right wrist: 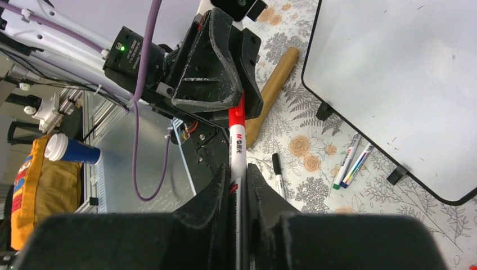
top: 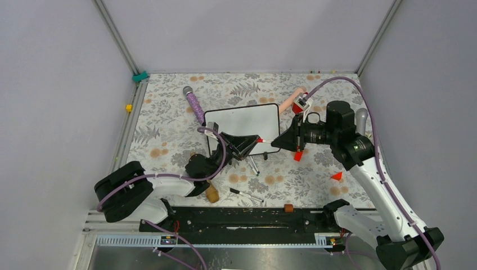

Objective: Write a sentence on the whiteboard
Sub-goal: Open the pen cap from the whiteboard marker, then place the pen cap at the center of the board.

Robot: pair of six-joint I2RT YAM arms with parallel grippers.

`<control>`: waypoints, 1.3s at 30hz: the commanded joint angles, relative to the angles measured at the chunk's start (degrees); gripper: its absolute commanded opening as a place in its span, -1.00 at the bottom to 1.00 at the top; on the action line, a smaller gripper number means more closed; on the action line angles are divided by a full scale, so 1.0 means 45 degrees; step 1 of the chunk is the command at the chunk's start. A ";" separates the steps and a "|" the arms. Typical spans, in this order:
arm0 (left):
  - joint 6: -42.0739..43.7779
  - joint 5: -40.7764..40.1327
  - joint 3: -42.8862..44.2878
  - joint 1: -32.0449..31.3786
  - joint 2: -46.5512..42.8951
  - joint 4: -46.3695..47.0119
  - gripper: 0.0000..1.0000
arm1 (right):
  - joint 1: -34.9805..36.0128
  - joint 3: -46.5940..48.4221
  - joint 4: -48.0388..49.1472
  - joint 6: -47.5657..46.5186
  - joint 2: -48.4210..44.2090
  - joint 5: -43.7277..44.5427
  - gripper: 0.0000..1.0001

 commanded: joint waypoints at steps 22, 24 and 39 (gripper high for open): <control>0.8119 -0.1130 0.1302 0.3531 -0.8618 -2.2112 -1.00 | -0.0548 0.1140 -0.3265 -0.4449 0.1389 0.3493 -1.00; 0.8285 -0.1612 0.1587 0.2971 -0.7882 -2.2291 -1.00 | -0.0402 0.1215 -0.3323 -0.4527 0.1578 0.3787 -1.00; 0.9249 -0.2591 0.2818 0.1637 -0.4482 -2.2786 -0.83 | 0.1688 0.1120 -0.2848 -0.4594 0.1975 0.6484 -1.00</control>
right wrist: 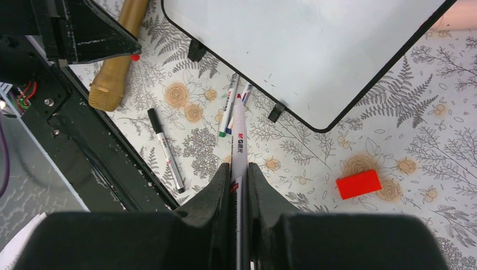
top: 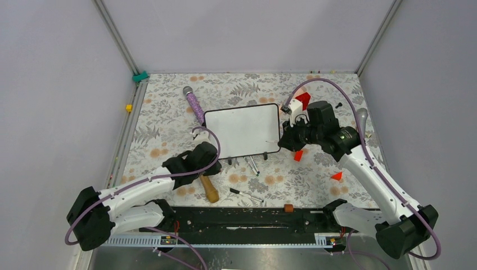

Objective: Write a sentence on the whiteboard
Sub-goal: Place the pen cap at the center of the board.

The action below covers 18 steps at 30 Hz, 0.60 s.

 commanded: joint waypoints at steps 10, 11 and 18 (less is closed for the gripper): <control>0.0361 -0.0375 -0.0212 -0.0053 0.0442 0.0817 -0.78 | 0.0273 0.0343 0.0165 -0.1119 0.0549 0.1581 -1.00; 0.0383 -0.0324 -0.0215 -0.0037 0.0517 0.0820 -0.74 | 0.0283 0.0326 0.0117 -0.1127 0.0565 0.1603 -1.00; 0.0470 -0.0185 -0.0336 -0.0051 0.0257 0.0945 -0.22 | 0.0273 -0.0614 0.0760 0.1009 -0.0505 0.2788 -1.00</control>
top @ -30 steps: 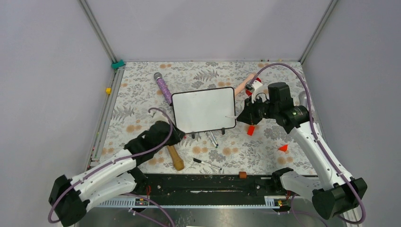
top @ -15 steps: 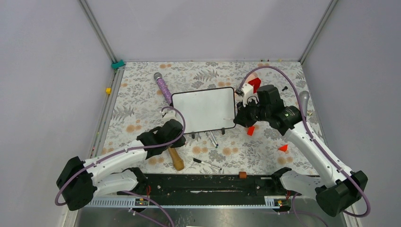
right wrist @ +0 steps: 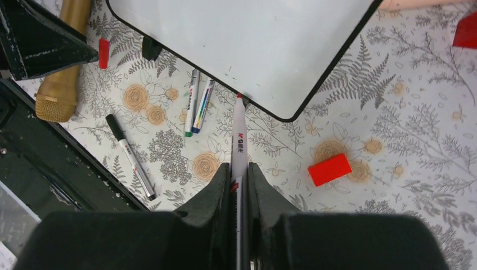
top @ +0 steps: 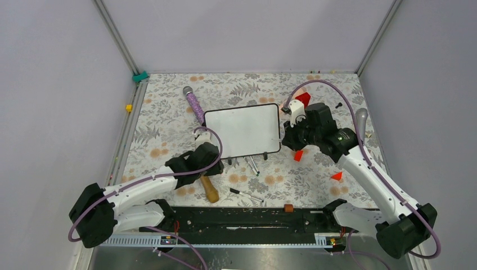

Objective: Write a sentence on the whiteboard
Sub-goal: Place the pen cap at the center of the board, then adjust the whiteboard at the center of the board.

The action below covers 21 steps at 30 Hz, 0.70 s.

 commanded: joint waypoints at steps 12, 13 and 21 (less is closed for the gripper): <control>0.1379 0.0566 -0.0175 -0.0015 -0.2718 0.1020 0.81 | 0.0069 0.0557 -0.0364 0.1176 -0.0805 0.2880 -1.00; 0.1606 0.0638 -0.0186 0.0031 -0.2912 0.1074 0.96 | 0.0069 0.0579 -0.0354 0.0996 -0.0787 0.2947 -1.00; 0.3040 0.1555 -0.0370 0.1522 -0.4195 0.1596 0.98 | 0.0093 0.0232 -0.0249 -0.1109 -0.0931 0.1315 -1.00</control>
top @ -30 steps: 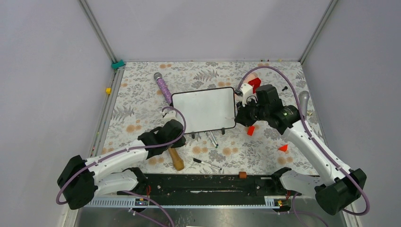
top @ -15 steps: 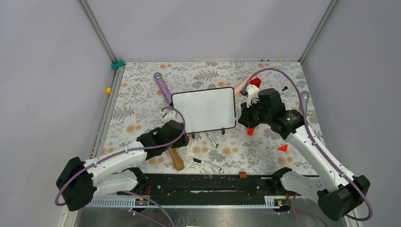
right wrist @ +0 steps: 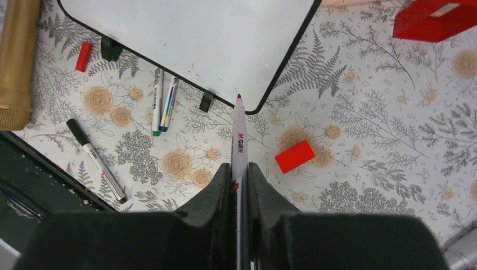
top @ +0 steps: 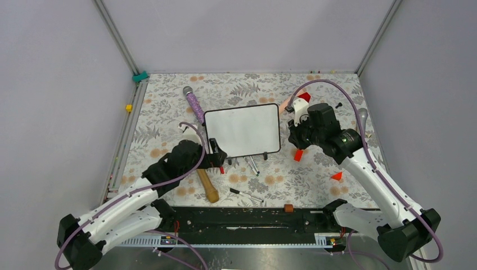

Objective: Write a sentence on the whiteboard
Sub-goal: Adjust the whiteboard at the center of the board.

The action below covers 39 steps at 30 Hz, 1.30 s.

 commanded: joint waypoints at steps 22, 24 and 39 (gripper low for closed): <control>0.1617 0.3412 -0.2253 0.7325 -0.1451 0.5549 0.98 | 0.0094 0.0127 0.0573 -0.0456 -0.0300 -0.3006 -1.00; 0.1746 0.3477 -0.2547 0.7346 -0.1210 0.6179 0.98 | 0.0094 0.0178 0.0702 0.0468 -0.0149 -0.2763 -1.00; 0.2696 0.4228 -0.3726 0.7337 -0.0082 0.8514 0.98 | 0.0092 -0.0218 0.1485 0.1989 0.0384 -0.0503 -1.00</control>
